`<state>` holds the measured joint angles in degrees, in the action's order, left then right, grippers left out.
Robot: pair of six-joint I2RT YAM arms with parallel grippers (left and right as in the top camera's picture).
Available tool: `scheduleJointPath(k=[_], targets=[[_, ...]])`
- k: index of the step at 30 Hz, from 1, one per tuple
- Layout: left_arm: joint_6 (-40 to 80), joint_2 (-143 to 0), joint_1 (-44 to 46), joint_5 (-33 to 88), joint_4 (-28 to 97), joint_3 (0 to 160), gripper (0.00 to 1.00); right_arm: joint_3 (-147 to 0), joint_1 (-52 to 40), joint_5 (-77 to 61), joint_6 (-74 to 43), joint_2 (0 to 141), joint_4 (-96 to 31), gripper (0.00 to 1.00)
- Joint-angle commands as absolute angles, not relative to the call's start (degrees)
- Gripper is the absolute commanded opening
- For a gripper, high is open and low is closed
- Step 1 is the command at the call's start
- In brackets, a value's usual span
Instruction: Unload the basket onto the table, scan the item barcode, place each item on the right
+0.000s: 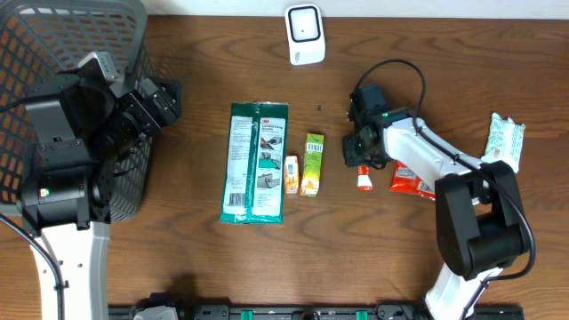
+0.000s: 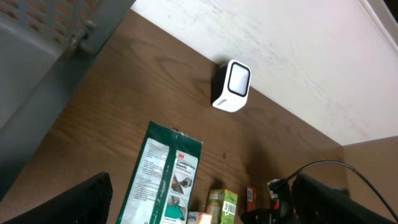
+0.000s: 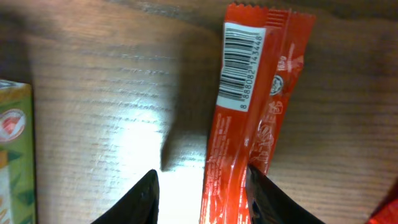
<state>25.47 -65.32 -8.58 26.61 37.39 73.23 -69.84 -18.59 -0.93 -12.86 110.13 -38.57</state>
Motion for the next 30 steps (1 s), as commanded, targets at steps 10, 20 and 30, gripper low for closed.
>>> scheduleJointPath(k=[10,20,30], targets=[[25.12,-65.28,-8.82,26.11,37.23,73.95,0.93,-73.1,-18.65,-2.0,-11.51,97.08,-48.03,0.56],[25.12,-65.28,-8.82,26.11,37.23,73.95,0.93,-65.91,-18.37,-2.0,-15.84,98.21,-46.96,0.4],[25.12,-65.28,-8.82,26.11,37.23,73.95,0.93,-54.33,-18.09,-2.0,-17.8,98.21,-31.48,0.16]])
